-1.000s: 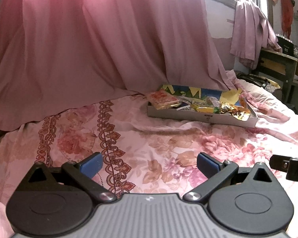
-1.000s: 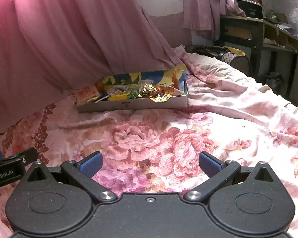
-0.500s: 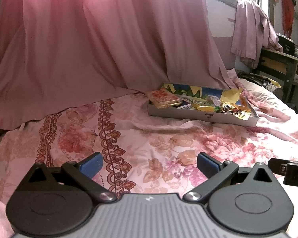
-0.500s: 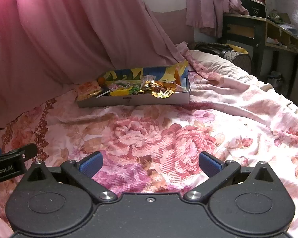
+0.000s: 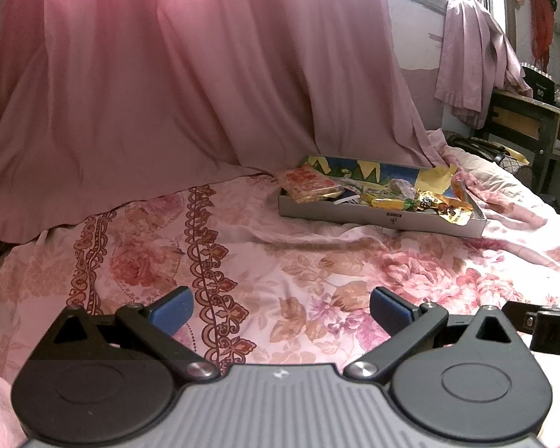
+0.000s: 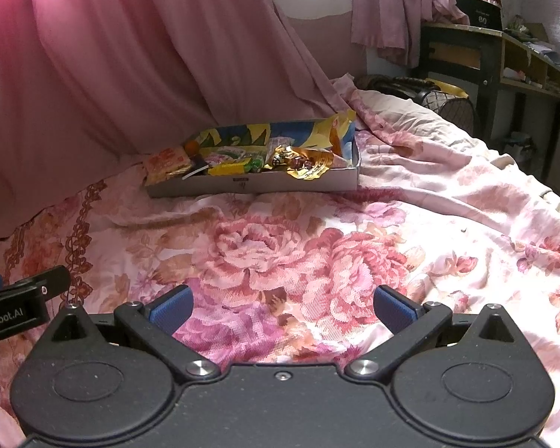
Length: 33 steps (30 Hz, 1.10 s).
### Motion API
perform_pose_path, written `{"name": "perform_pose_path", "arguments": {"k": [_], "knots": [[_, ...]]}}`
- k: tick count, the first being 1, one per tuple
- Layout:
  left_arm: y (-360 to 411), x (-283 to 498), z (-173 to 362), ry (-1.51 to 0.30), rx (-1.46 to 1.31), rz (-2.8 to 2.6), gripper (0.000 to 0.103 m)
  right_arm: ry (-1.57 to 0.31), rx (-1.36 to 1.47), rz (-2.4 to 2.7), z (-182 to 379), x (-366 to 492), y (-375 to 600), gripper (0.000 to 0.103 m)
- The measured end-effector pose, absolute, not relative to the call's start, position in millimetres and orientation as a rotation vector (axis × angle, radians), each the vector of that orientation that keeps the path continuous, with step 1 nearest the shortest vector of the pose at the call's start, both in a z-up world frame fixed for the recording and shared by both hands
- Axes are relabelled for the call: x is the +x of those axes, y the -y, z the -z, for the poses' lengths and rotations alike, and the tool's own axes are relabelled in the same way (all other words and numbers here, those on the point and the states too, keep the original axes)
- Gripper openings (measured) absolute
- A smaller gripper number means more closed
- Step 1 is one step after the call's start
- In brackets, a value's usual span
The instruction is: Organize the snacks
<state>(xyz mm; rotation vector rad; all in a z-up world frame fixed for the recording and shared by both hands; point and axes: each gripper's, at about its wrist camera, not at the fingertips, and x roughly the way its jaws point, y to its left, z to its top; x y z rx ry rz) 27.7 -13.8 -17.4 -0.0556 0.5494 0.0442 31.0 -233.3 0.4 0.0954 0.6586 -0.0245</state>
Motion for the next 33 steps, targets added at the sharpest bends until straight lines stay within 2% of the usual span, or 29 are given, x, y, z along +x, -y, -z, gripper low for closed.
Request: {"name": "perform_pose_path", "arguments": {"k": [33], "knots": [[16.4,23.1,18.0,-0.565,-0.044,-0.028,0.103,-0.672,0.092,0.019,1.5,31.9,231.8,0.102]]}}
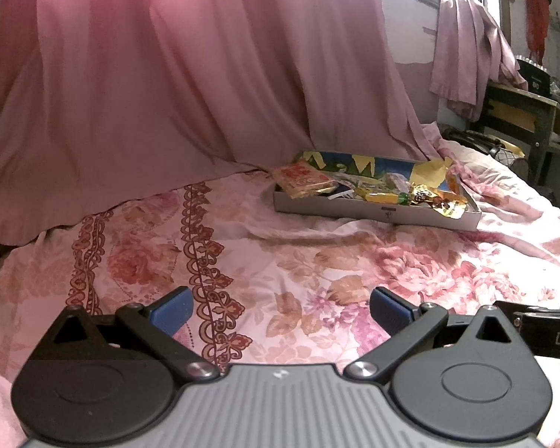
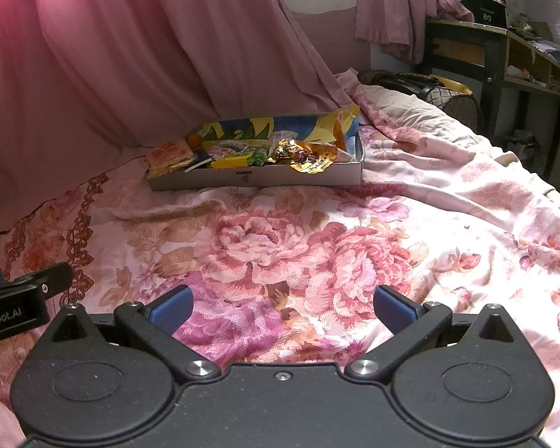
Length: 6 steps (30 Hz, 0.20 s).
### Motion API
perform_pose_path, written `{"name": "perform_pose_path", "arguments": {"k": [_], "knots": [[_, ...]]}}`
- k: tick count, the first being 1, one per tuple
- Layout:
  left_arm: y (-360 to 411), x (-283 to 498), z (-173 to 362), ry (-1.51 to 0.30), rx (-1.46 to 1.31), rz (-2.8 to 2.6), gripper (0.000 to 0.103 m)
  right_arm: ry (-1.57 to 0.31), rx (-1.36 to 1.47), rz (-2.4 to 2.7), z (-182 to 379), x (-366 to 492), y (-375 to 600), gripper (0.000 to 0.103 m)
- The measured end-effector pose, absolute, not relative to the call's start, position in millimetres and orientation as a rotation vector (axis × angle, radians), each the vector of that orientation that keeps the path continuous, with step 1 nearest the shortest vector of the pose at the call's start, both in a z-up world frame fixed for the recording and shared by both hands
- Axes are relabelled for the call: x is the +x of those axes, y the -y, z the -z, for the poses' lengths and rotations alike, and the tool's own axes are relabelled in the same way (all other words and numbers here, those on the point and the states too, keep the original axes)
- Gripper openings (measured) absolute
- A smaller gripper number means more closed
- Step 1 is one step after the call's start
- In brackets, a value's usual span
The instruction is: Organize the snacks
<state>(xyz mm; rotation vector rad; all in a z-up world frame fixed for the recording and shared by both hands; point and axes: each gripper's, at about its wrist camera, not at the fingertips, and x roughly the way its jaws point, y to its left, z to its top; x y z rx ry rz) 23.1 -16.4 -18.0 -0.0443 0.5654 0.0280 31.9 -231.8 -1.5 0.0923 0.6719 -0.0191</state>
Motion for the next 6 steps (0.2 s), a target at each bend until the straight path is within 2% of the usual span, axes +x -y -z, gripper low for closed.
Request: {"name": "perform_pose_path", "arguments": {"k": [6], "knots": [[14.7,22.7,16.3,-0.567,-0.054,-0.023,0.103,-0.672,0.092,0.019,1.4,32.1,231.6,0.102]]}}
